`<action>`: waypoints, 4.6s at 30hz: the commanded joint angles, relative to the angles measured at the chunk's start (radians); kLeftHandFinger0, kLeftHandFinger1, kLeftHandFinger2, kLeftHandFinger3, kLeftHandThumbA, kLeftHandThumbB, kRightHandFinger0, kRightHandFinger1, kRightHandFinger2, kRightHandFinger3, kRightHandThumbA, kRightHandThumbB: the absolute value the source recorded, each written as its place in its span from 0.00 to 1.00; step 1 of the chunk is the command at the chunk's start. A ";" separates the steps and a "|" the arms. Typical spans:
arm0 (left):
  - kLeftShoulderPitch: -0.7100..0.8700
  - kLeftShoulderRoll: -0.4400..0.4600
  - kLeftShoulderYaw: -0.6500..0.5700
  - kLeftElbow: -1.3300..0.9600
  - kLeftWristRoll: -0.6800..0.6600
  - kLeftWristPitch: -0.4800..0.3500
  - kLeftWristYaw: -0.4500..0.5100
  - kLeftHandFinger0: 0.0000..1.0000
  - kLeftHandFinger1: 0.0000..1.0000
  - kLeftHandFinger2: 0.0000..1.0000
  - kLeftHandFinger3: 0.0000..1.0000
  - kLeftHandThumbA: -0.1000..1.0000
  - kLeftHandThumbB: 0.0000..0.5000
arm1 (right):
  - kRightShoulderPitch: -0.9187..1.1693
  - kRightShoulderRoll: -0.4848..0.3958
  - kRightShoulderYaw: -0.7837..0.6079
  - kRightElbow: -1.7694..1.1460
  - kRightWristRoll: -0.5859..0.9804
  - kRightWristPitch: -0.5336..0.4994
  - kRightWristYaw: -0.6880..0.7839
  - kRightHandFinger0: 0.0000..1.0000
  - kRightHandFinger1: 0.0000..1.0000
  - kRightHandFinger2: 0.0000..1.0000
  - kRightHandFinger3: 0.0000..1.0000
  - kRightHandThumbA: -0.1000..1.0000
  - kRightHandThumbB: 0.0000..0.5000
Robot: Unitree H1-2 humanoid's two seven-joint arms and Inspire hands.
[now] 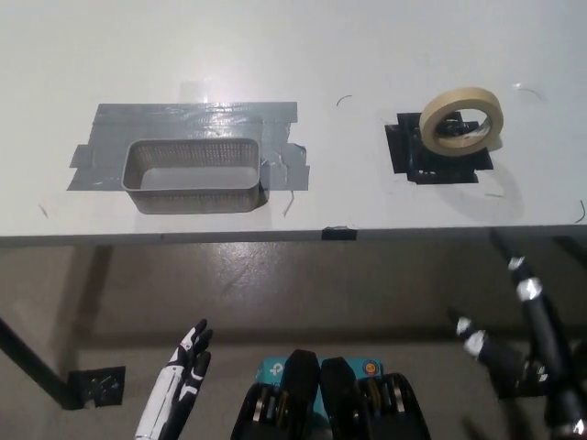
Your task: The robot picks the tape placed on the black area with right hand and places it in the small grey container.
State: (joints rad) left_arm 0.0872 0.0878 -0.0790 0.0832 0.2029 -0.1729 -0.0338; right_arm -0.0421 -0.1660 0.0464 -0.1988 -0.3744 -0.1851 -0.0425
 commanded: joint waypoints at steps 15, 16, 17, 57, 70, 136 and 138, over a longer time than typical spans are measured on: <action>-0.023 0.016 0.025 -0.025 -0.005 -0.040 0.018 1.00 1.00 1.00 1.00 1.00 0.26 | -0.577 -0.186 0.044 0.184 -0.322 0.431 0.133 1.00 1.00 1.00 1.00 0.83 0.63; -0.022 0.016 0.027 -0.029 -0.008 -0.035 0.015 1.00 1.00 1.00 1.00 0.98 0.26 | -0.613 -0.198 0.068 0.228 -0.350 0.449 0.140 1.00 1.00 1.00 1.00 0.83 0.64; -0.023 0.016 0.028 -0.030 -0.009 -0.035 0.016 1.00 1.00 1.00 1.00 0.98 0.26 | -0.632 -0.199 0.075 0.256 -0.358 0.451 0.138 1.00 1.00 1.00 1.00 0.83 0.67; -0.039 0.035 0.036 -0.040 0.015 -0.033 0.010 1.00 1.00 1.00 1.00 1.00 0.24 | -1.001 -0.216 0.305 0.869 -0.361 0.456 0.142 1.00 1.00 1.00 1.00 0.77 0.95; -0.051 0.039 0.037 -0.047 0.014 -0.033 0.010 1.00 1.00 1.00 1.00 1.00 0.26 | -1.052 -0.191 0.376 1.084 -0.343 0.427 0.158 1.00 1.00 1.00 1.00 0.67 0.99; -0.061 0.053 -0.035 -0.124 0.024 0.033 -0.033 1.00 1.00 1.00 1.00 0.93 0.32 | -1.319 0.327 0.273 1.458 -0.209 0.000 -0.474 0.00 0.24 0.60 0.67 0.01 0.19; -0.061 0.055 -0.038 -0.124 0.023 0.034 -0.031 1.00 1.00 1.00 1.00 0.93 0.32 | -1.323 0.328 0.274 1.466 -0.208 -0.003 -0.477 0.00 0.24 0.60 0.68 0.01 0.19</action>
State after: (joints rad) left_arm 0.0265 0.1336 -0.1060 0.0016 0.2223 -0.1369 -0.0490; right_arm -1.2741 0.1374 0.3118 1.2655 -0.5993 -0.1851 -0.4742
